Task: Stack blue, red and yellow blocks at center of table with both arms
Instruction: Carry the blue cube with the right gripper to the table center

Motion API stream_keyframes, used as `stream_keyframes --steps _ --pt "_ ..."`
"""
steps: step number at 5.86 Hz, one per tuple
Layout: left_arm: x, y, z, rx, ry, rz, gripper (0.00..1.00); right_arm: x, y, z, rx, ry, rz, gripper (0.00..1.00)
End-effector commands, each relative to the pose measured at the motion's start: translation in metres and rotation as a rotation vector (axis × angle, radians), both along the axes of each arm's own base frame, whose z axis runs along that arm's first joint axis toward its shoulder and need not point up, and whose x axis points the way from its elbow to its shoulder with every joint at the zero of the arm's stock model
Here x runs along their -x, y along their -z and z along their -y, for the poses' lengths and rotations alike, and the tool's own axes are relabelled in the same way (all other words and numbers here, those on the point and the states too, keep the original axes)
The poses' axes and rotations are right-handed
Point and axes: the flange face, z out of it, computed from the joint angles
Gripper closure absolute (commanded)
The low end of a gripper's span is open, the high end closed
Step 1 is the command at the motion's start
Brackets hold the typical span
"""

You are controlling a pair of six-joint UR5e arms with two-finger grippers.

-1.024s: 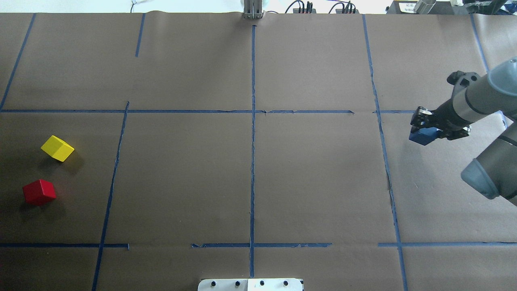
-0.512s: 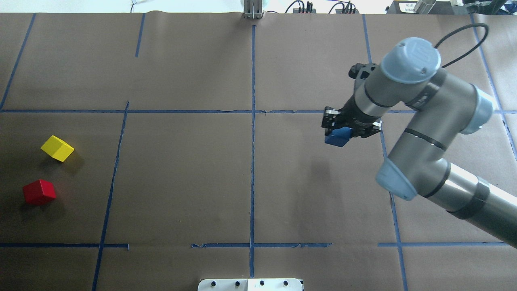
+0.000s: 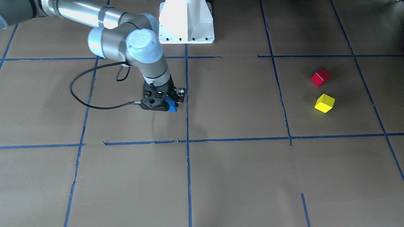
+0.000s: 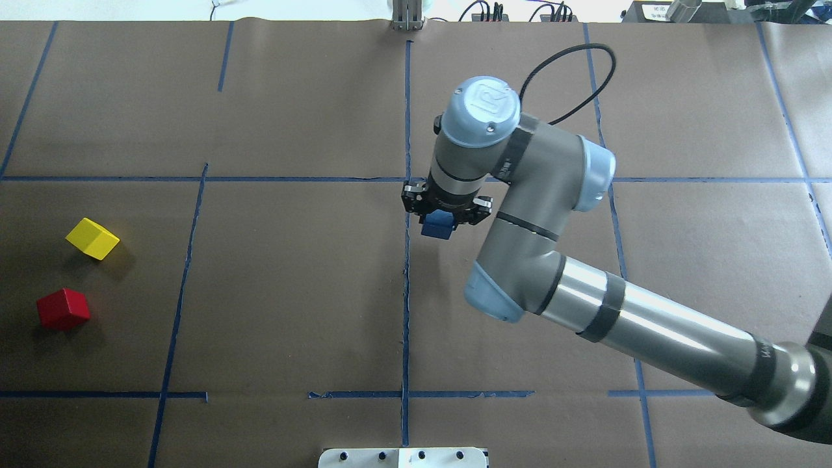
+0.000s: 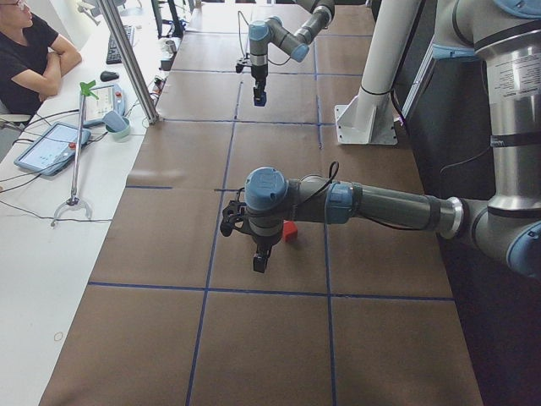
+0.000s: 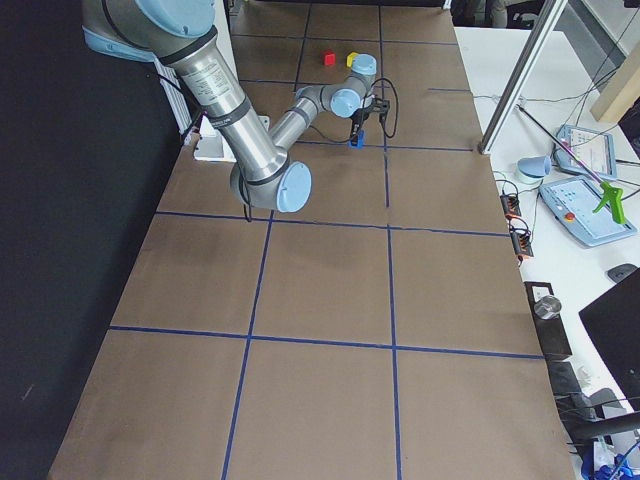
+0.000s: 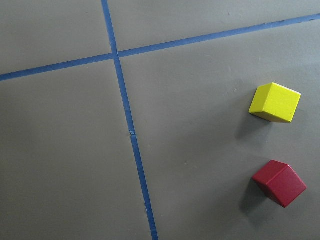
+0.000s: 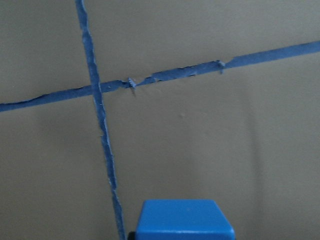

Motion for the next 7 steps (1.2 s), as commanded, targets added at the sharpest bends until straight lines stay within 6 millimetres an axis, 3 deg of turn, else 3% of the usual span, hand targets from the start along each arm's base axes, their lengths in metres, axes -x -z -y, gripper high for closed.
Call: stream_keyframes --steps 1,2,5,6,7 --pt "0.0 0.005 0.0 -0.007 0.002 -0.001 0.0 0.055 0.02 0.007 0.012 0.011 -0.048 0.99" --pt "0.0 0.008 -0.001 -0.008 0.005 -0.001 0.0 0.059 0.019 0.003 0.002 0.029 -0.051 0.98" --pt "0.0 0.009 -0.002 -0.008 0.006 -0.001 0.0 0.062 0.009 0.0 -0.028 0.073 -0.061 0.8" --pt "0.0 0.009 -0.002 -0.008 0.006 -0.001 0.0 0.063 0.007 -0.002 -0.032 0.08 -0.063 0.66" --pt "0.0 0.012 -0.002 -0.014 0.006 -0.001 0.0 0.066 0.007 -0.006 -0.039 0.088 -0.063 0.01"
